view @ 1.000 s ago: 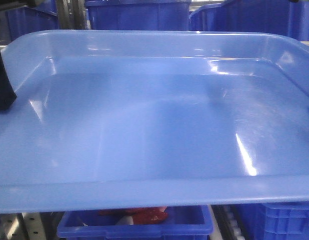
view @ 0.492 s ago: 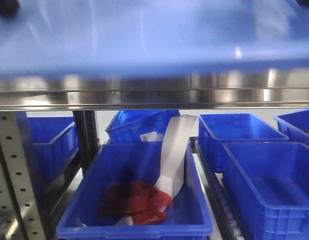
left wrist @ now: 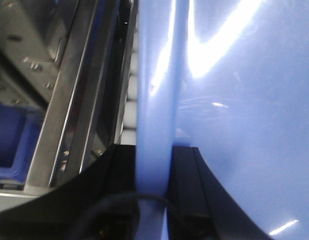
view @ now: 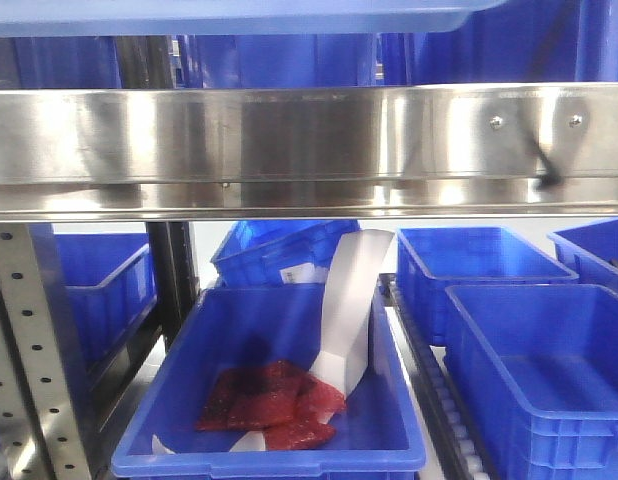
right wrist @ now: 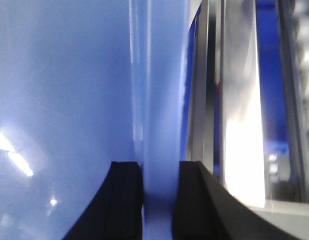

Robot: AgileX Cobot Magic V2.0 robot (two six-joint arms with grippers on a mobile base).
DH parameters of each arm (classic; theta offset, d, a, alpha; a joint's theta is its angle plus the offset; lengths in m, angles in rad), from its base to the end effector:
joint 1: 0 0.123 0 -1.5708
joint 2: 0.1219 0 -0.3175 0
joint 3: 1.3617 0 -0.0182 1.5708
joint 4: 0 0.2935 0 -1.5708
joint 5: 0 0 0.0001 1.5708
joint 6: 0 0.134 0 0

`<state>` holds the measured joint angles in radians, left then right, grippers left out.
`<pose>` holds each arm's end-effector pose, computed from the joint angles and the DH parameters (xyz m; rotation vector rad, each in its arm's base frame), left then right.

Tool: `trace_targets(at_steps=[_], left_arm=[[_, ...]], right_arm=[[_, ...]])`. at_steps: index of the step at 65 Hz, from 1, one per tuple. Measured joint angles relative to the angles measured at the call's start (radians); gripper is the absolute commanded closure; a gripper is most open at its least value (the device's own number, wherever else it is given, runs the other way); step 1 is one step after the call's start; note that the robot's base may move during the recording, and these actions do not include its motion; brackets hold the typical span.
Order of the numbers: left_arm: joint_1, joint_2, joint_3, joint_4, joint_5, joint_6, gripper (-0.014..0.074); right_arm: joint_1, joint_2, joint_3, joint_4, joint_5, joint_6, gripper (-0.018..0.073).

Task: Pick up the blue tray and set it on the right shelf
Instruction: 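Raise the tray with both grippers above the shelf's steel edge, then lower the tray onto the upper shelf and open both grippers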

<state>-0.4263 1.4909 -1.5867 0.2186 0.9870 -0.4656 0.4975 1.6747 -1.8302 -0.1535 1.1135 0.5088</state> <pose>0.3661 -0.1396 0.4176 0.0092 2.3529 -0.1631 0.3933 0.1926 0.4195 -0.0076 2.4423 0.2557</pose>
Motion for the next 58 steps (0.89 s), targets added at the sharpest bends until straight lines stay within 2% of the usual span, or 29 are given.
trace_targets(at_steps=[9,18,32,48,53,58], left_arm=[[0.081,0.117,-0.104,-0.134,-0.044,0.134,0.0593],[0.120,0.221,-0.182,-0.196,-0.076,0.177,0.0593],[0.124,0.309,-0.218,-0.219,-0.117,0.205,0.0593],[0.124,0.355,-0.222,-0.228,-0.148,0.209,0.0587],[0.124,0.367,-0.222,-0.226,-0.150,0.209,0.0552],[0.124,0.374,-0.222,-0.219,-0.152,0.209,0.0457]], right_arm=[[-0.029,0.092,-0.103,-0.013,0.002,-0.006,0.0366],[-0.060,0.153,-0.150,-0.011,-0.023,-0.006,0.0366],[-0.107,0.206,-0.154,0.010,-0.059,-0.011,0.0366],[-0.117,0.241,-0.154,0.012,-0.084,-0.013,0.0366],[-0.120,0.257,-0.154,0.012,-0.088,-0.015,0.0365],[-0.120,0.275,-0.154,0.012,-0.088,-0.015,0.0347]])
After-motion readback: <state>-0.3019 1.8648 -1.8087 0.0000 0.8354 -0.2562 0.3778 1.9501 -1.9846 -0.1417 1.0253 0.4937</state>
